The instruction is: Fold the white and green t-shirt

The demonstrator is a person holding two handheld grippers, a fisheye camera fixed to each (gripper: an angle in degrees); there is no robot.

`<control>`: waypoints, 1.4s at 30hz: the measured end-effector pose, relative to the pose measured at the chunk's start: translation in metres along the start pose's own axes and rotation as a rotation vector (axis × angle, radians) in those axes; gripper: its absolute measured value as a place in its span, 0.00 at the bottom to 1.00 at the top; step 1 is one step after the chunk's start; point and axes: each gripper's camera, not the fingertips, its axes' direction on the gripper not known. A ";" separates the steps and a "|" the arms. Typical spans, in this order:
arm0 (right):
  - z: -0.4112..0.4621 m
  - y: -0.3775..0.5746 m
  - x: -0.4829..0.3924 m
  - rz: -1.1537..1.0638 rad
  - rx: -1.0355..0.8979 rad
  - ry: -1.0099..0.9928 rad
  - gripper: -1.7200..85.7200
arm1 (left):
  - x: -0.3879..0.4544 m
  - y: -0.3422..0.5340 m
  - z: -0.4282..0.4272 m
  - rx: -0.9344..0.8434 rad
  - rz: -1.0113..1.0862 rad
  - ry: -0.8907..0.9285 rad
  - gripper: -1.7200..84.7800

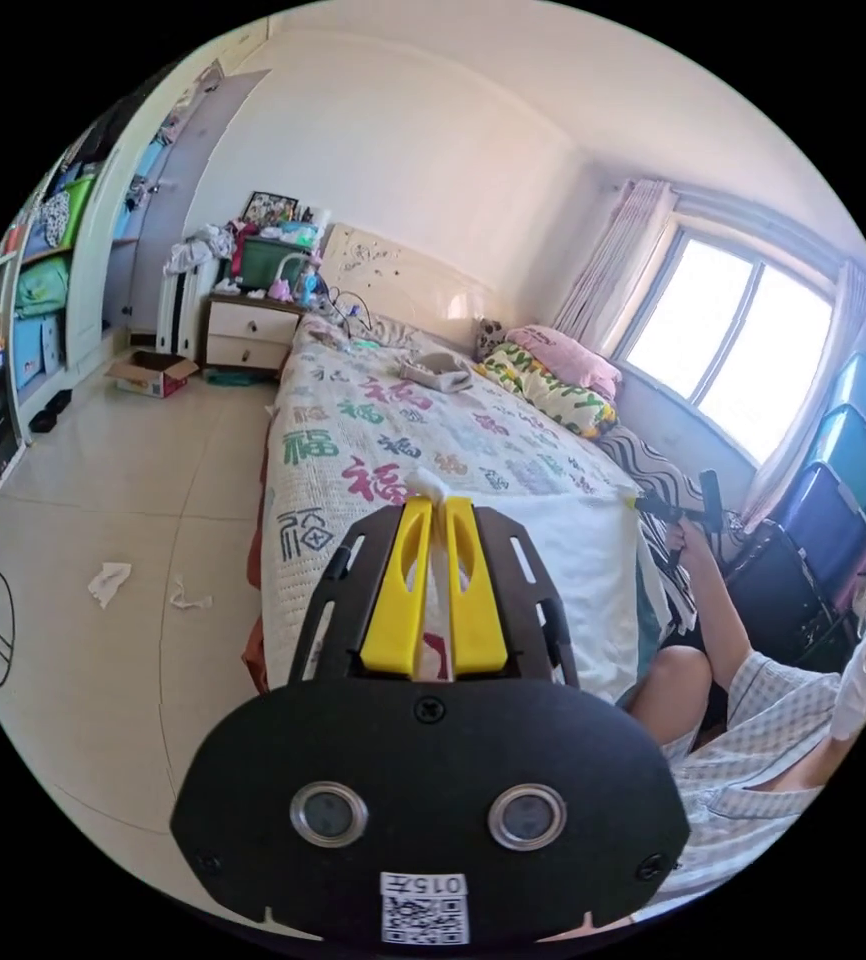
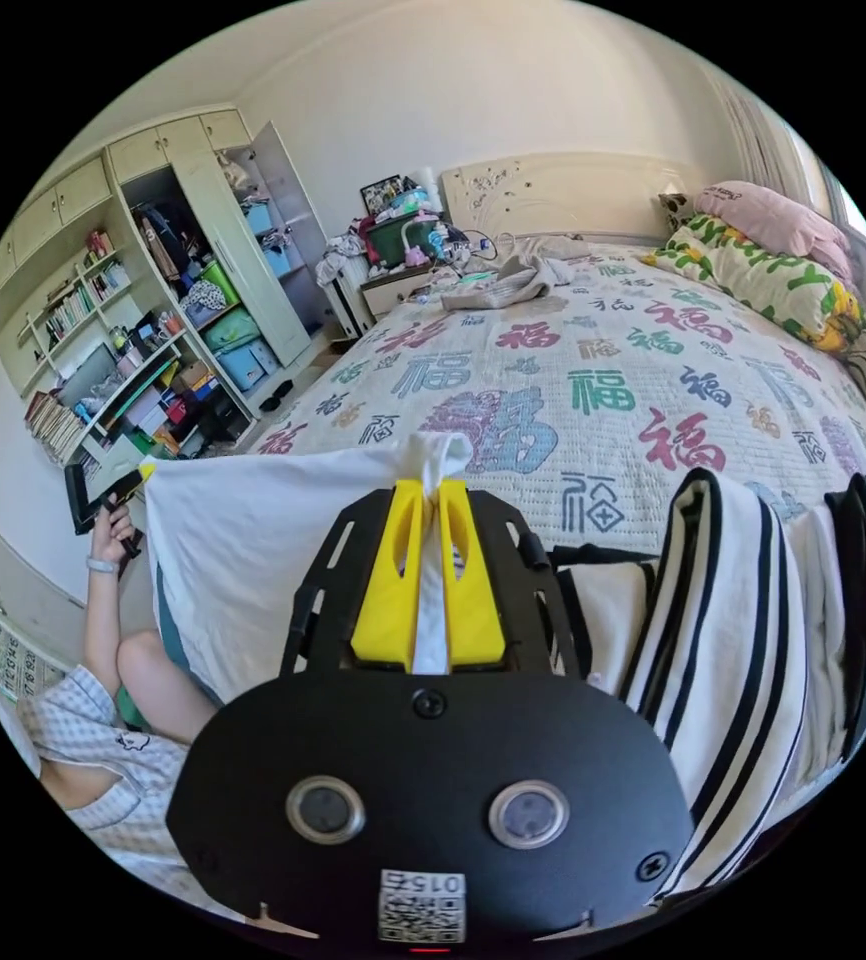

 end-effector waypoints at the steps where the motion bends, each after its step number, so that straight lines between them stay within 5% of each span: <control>1: 0.005 -0.007 0.003 0.011 0.012 -0.012 0.06 | 0.004 0.000 -0.003 0.029 0.001 -0.021 0.04; 8: 0.106 -0.023 0.024 0.027 -0.219 0.154 0.11 | 0.005 0.011 0.081 -0.169 -0.012 -0.293 0.08; 13: 0.065 -0.008 0.026 -0.066 -0.121 0.053 0.10 | 0.036 0.022 0.092 -0.251 0.144 -0.491 0.10; 15: 0.050 -0.002 0.021 -0.139 -0.156 -0.052 0.10 | 0.059 0.027 0.079 -0.235 0.230 -0.434 0.10; 20: 0.042 0.020 0.004 -0.194 -0.283 -0.073 0.12 | 0.156 0.068 0.063 -0.379 0.615 0.084 0.10; 25: 0.065 0.028 0.005 -0.206 -0.447 -0.227 0.11 | 0.229 0.129 0.072 -0.443 0.977 0.184 0.09; 32: 0.079 0.019 -0.003 -0.294 -0.492 -0.159 0.03 | 0.244 0.154 0.129 -0.624 0.985 0.122 0.06; 38: 0.070 0.002 0.008 -0.228 -0.392 -0.080 0.01 | 0.247 0.146 0.130 -0.567 0.943 0.225 0.02; 42: 0.085 0.003 0.006 -0.285 -0.513 -0.063 0.02 | 0.254 0.153 0.139 -0.594 0.971 0.216 0.01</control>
